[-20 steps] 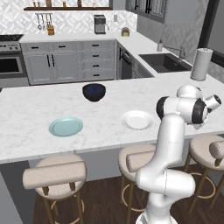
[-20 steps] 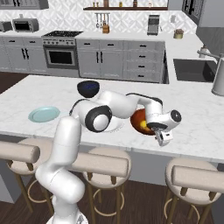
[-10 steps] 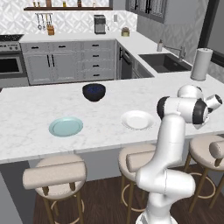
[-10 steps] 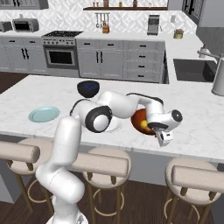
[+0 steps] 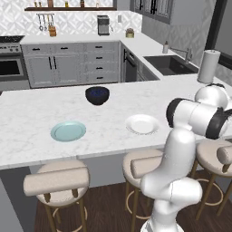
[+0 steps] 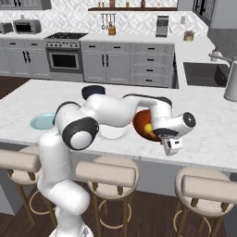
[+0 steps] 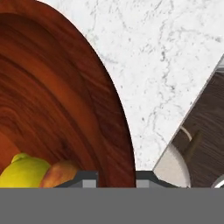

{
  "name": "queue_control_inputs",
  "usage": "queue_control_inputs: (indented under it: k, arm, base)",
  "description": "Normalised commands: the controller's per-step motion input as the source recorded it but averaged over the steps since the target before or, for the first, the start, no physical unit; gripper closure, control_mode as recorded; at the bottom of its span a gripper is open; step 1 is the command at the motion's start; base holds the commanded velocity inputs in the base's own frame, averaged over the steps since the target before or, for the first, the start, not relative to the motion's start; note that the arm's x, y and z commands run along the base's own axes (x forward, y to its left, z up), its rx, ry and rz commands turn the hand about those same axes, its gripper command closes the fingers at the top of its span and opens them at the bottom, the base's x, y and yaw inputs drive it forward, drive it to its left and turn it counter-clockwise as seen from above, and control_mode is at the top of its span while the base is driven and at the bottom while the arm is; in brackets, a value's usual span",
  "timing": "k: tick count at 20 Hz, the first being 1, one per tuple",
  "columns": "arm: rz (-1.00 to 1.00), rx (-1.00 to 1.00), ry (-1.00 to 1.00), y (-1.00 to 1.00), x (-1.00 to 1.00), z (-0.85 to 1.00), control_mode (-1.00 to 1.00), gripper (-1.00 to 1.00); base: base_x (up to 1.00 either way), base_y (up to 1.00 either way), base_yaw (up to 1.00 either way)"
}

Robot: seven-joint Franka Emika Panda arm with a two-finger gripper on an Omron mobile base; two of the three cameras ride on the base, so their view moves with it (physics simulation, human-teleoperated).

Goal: Pick the chicken drumstick and lemon from their plates and place them in the bowl. Then put the bowl in the fridge.

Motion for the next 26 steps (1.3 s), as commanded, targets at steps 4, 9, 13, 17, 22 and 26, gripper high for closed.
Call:
queue_control_inputs:
  k: [4, 9, 13, 17, 22, 26]
  arm:
    - [0.0, 0.0, 0.04, 0.66, -0.76, 0.74, -1.0, 1.0]
    - [-0.09, -0.04, 0.0, 0.96, -0.21, 0.54, -1.0, 1.0]
    - [-0.11, 0.0, 0.0, 0.93, -0.12, 0.6, -1.0, 1.0]
    - [-0.07, 0.01, 0.05, 0.95, -0.23, 0.67, -1.0, 1.0]
    - [-0.01, 0.05, 0.16, 0.58, -0.42, 0.86, -1.0, 1.0]
    - [0.0, 0.05, 0.08, 0.41, -0.59, 0.52, -1.0, 1.0]
  base:
    - [0.0, 0.0, 0.0]
    - [0.0, 0.0, 0.0]
    - [0.0, 0.0, 0.0]
    - [0.0, 0.0, 0.0]
    - [0.0, 0.0, 0.0]
    - [0.0, 0.0, 0.0]
